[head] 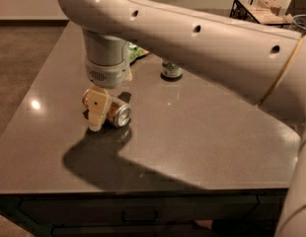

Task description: Place orange can upright

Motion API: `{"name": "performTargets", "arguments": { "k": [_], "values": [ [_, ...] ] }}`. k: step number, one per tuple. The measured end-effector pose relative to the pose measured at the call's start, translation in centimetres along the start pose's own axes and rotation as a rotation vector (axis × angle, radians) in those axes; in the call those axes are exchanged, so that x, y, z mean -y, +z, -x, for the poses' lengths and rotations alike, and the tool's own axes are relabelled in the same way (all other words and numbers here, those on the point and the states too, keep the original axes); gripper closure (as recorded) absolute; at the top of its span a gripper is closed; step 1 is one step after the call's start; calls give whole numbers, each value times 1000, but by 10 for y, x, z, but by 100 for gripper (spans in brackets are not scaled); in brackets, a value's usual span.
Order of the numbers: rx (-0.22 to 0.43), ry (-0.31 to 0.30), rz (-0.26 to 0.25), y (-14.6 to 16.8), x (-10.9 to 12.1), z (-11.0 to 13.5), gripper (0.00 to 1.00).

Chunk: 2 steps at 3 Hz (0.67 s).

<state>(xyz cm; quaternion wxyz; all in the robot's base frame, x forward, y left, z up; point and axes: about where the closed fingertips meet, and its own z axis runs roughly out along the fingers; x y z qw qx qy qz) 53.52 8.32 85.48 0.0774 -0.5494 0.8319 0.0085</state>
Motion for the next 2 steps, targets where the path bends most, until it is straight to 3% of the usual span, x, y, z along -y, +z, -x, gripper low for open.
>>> {"name": "performTargets", "arguments": {
  "k": [1,2],
  "values": [
    [-10,5,5,4,-2,11,0],
    [-14,11,12,8,-3,18,17]
  ]
}}
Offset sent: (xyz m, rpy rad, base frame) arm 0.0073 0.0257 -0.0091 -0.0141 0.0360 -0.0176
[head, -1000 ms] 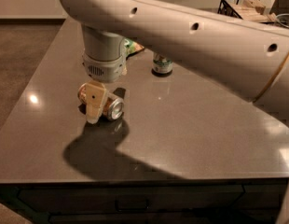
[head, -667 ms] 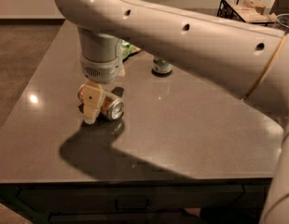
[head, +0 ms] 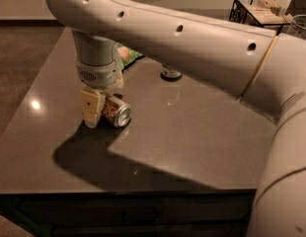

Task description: Place orange can upright

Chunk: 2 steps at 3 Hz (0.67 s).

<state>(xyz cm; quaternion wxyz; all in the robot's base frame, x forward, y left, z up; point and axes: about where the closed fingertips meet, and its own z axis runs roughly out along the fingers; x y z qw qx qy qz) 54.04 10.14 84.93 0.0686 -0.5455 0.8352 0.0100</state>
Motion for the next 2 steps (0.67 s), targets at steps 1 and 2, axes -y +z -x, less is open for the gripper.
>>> {"name": "performTargets", "arguments": {
  "k": [1,2],
  "values": [
    [4,-13,8,-1,-2,7,42],
    [66,-48,40,-9,-2,10,65]
  ]
}}
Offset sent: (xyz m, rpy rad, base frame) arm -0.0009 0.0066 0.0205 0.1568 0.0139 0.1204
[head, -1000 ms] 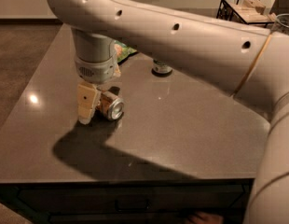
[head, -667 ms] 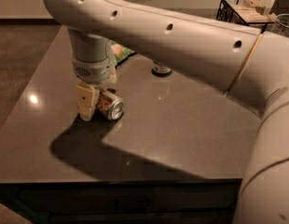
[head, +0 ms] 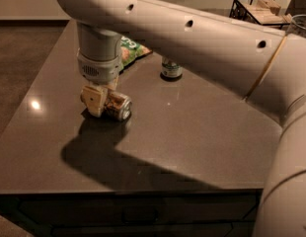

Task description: Place orange can upright

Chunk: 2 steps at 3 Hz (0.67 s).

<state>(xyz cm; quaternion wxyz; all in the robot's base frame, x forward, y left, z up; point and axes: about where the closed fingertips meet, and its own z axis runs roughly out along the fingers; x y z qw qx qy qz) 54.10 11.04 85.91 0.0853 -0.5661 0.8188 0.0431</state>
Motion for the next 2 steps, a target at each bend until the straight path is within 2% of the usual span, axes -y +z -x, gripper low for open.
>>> {"name": "performTargets", "arguments": {
  "k": [1,2],
  "values": [
    [134,-58,27,-30,-2,1,87],
    [282,-107,65,-54,-5,-2,100]
  ]
}}
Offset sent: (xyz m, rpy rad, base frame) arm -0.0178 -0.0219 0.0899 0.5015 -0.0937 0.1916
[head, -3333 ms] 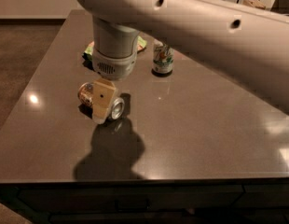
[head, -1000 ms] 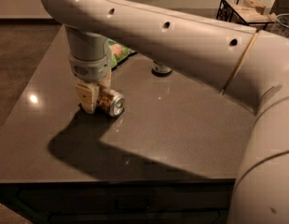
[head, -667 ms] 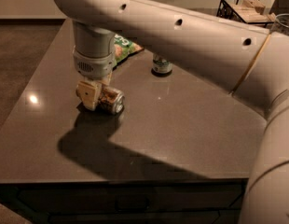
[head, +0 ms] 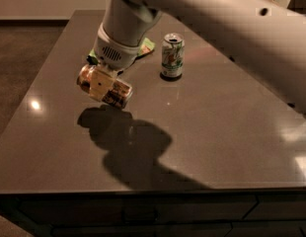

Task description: Place orange can upright

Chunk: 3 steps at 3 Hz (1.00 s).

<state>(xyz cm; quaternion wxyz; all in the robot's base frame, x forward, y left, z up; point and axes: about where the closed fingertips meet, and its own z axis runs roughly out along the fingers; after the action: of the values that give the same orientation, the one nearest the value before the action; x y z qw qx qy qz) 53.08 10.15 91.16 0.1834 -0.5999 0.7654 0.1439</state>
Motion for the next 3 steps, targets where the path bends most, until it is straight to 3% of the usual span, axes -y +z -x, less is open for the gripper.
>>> {"name": "performTargets", "arguments": {
  "k": [1,3],
  "values": [
    [161,-29,27,-16,-3,-1,100],
    [471,-74,8,-39,-1,-6,100]
  ]
}}
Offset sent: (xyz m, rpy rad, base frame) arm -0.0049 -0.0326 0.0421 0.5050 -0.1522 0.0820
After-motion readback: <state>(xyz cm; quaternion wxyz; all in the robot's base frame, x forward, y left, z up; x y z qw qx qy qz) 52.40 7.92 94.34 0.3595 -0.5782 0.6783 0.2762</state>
